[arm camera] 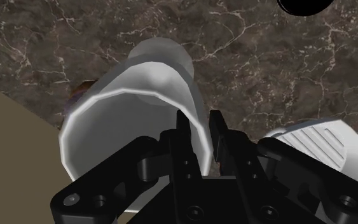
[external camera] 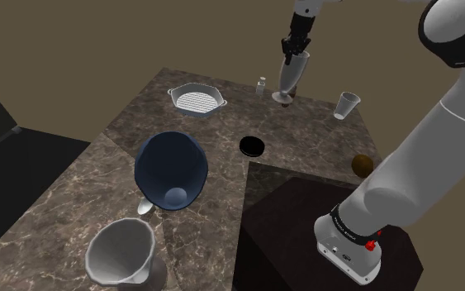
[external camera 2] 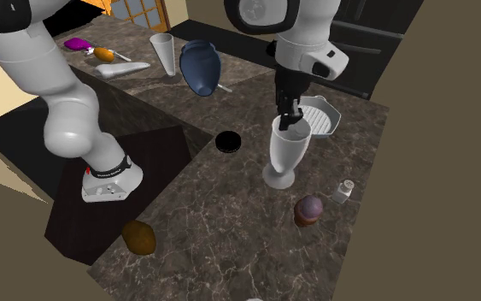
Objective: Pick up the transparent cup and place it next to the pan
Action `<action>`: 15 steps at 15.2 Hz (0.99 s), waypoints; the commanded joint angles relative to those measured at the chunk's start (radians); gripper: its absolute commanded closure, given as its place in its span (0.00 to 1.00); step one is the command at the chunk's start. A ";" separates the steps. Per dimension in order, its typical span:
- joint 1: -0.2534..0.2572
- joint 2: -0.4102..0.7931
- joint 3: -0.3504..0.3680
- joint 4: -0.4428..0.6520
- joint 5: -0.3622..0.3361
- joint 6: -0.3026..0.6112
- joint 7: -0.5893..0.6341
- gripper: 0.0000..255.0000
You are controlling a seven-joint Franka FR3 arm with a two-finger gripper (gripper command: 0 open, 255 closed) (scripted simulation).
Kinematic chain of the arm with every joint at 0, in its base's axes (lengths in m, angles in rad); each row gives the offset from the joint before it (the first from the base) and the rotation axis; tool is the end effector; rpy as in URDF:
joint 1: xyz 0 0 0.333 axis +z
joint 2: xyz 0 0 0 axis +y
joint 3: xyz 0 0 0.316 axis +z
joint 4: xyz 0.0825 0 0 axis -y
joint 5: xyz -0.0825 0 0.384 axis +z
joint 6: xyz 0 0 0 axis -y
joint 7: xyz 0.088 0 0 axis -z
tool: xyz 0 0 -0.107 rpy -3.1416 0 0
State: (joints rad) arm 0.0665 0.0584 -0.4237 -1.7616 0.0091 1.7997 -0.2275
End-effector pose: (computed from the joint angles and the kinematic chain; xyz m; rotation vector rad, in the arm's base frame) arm 0.5436 -0.1968 0.5230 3.1245 -0.2055 -0.0295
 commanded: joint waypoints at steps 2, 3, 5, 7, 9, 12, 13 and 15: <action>0.036 -0.007 0.031 -0.007 -0.004 0.002 0.070 1.00; 0.048 -0.006 0.042 -0.006 -0.003 0.001 0.093 1.00; 0.072 -0.001 0.064 0.001 -0.002 -0.001 0.138 1.00; 0.095 0.009 0.085 0.013 0.001 -0.004 0.182 1.00; 0.118 0.022 0.105 0.029 0.004 -0.008 0.224 1.00; 0.151 0.048 0.134 0.064 0.011 -0.017 0.286 1.00; 0.162 0.059 0.144 0.077 0.013 -0.021 0.306 1.00; 0.184 0.083 0.162 0.109 0.018 -0.029 0.346 1.00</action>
State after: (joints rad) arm 0.2417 0.1317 -0.2693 -1.6670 0.0251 1.7751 0.1011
